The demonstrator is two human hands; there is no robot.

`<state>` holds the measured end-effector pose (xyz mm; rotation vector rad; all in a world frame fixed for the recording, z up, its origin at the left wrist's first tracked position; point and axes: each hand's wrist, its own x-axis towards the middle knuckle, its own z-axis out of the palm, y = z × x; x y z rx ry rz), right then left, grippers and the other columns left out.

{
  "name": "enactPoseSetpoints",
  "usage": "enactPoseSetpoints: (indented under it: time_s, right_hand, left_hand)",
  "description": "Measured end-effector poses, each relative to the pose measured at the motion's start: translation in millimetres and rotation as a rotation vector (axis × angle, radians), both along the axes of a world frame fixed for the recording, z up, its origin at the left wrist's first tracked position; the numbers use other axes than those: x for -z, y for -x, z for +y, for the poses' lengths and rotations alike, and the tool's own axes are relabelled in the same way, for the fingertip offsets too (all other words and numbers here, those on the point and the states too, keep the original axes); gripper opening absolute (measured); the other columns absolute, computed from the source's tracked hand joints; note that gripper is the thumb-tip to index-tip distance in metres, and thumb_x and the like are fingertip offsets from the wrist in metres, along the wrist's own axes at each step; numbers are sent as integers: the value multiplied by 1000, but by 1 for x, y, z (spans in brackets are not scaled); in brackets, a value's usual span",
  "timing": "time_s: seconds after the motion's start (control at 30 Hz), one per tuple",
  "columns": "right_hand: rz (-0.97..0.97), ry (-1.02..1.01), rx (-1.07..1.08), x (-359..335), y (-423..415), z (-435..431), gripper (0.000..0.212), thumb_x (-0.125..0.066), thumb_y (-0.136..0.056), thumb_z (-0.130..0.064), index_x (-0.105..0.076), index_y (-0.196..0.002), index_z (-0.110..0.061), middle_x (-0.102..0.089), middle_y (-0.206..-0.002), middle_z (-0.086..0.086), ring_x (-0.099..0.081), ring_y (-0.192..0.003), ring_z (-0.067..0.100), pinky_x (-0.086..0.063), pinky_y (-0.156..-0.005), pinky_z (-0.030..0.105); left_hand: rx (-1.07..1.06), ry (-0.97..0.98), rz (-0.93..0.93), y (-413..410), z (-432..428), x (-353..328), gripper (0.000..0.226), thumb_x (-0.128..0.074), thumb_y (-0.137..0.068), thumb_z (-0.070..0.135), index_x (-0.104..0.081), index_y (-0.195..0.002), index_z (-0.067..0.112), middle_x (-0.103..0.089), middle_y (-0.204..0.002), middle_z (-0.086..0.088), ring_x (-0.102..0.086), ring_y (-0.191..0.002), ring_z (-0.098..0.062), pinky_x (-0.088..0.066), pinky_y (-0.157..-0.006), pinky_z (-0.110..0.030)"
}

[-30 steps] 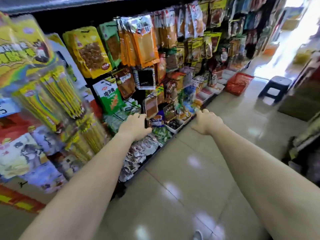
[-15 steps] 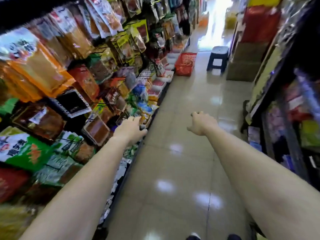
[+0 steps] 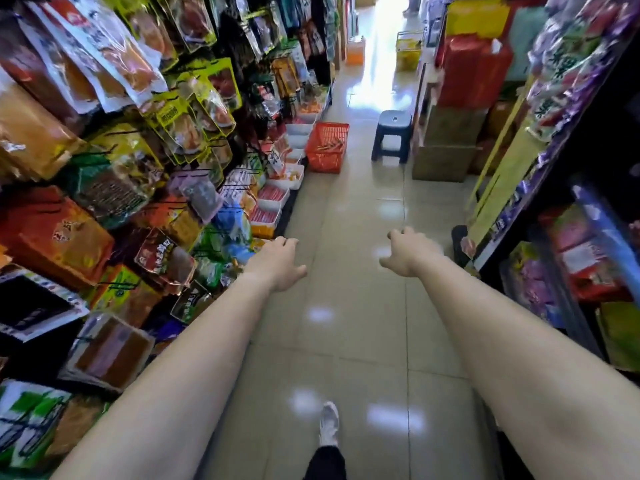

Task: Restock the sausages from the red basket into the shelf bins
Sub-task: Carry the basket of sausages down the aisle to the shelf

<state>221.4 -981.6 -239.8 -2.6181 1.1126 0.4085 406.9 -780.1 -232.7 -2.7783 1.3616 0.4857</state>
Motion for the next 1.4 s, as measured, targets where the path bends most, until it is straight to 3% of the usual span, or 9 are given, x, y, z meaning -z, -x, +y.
enactPoseSetpoints:
  time_s: [0.37, 0.63, 0.83, 1.4]
  right_hand:
    - [-49, 28, 69, -43, -168, -159, 65, -57, -93, -50, -41, -146, -16, -41, -148, 12, -47, -130, 35, -47, -96, 47]
    - [-49, 19, 158, -11, -261, -335, 59, -57, -94, -47, -42, -144, -18, -42, -146, 12, -49, -126, 35, -48, -93, 47]
    - [-24, 3, 167, -18, -342, -486, 65, -57, -89, -51, -42, -144, -19, -41, -145, 11, -47, -128, 35, -48, -96, 48]
    - [46, 60, 157, -9, -598, -840, 50, -56, -92, -49, -49, -130, -18, -46, -132, 11, -52, -119, 35, -47, -90, 45]
  left_hand:
    - [88, -33, 35, -186, -206, -19, 70, -56, -92, 47, -34, -149, 13, -40, -148, -16, -42, -135, -36, -40, -108, -45]
    - [194, -57, 15, -276, -394, -5, 69, -55, -93, 47, -34, -150, 14, -37, -151, -13, -40, -136, -35, -41, -106, -48]
    - [137, -77, 36, -351, -528, -17, 66, -53, -94, 44, -34, -149, 14, -39, -149, -16, -40, -135, -37, -40, -107, -46]
    - [68, -18, 144, -638, -889, 21, 67, -55, -90, 48, -39, -146, 14, -43, -147, -14, -44, -133, -37, -39, -108, -48]
